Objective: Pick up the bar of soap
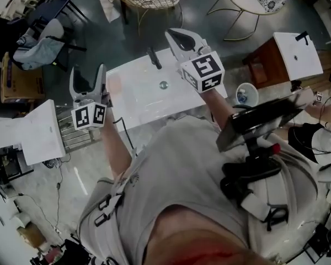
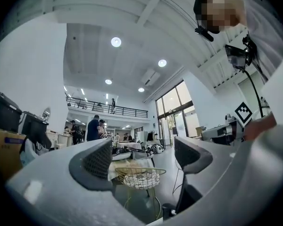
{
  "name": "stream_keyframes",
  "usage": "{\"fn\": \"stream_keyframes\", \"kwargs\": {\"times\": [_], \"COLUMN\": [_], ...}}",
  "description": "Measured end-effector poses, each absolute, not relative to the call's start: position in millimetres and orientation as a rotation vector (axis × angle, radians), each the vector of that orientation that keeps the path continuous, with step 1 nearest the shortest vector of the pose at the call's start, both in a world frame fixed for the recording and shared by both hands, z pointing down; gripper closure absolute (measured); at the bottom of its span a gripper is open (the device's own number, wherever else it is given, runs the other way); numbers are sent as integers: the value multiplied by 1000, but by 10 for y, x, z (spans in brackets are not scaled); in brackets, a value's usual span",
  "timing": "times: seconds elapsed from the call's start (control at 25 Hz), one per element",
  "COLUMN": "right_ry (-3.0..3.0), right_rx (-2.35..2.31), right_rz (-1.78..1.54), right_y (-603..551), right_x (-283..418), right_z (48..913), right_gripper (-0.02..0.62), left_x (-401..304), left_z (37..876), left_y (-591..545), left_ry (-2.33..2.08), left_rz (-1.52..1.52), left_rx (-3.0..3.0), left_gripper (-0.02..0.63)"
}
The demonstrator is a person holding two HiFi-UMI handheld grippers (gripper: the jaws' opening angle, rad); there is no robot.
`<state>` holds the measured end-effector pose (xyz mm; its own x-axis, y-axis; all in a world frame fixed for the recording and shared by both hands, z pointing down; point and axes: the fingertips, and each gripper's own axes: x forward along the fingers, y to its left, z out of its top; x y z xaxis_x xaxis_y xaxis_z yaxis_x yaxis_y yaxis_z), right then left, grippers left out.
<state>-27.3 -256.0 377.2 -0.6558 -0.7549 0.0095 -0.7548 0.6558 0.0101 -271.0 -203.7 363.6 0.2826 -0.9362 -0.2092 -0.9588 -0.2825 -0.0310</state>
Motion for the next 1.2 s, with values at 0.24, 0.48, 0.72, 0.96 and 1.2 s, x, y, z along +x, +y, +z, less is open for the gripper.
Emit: {"fn": "stream_keyframes", "kwargs": {"times": [0.24, 0.48, 0.72, 0.96, 1.2], "right_ry": [-2861, -2850, -2837, -2813, -2798], "right_rx": [1302, 1311, 1316, 1302, 1195], "right_rz": [45, 49, 69, 41, -7], "right_y": [-2425, -2364, -2345, -2328, -2243], "right_x": [-285, -364, -347, -309, -391], "right_z": [3870, 3894, 3952, 3995, 4066], "right_gripper": [594, 594, 594, 594, 595], "left_x": [-2692, -2710, -2604, -2458, -2350], "left_z": [3708, 3714, 3819, 3861, 3941], "left_y": [-1925, -1919, -1895, -1994, -2023], "left_ry": [1805, 1781, 1733, 1687, 1651], "left_rz": [243, 244, 158, 184, 209], "left_rx": [-2415, -2443, -2477, -2541, -2591], "left_gripper": [189, 190, 609, 609, 609]}}
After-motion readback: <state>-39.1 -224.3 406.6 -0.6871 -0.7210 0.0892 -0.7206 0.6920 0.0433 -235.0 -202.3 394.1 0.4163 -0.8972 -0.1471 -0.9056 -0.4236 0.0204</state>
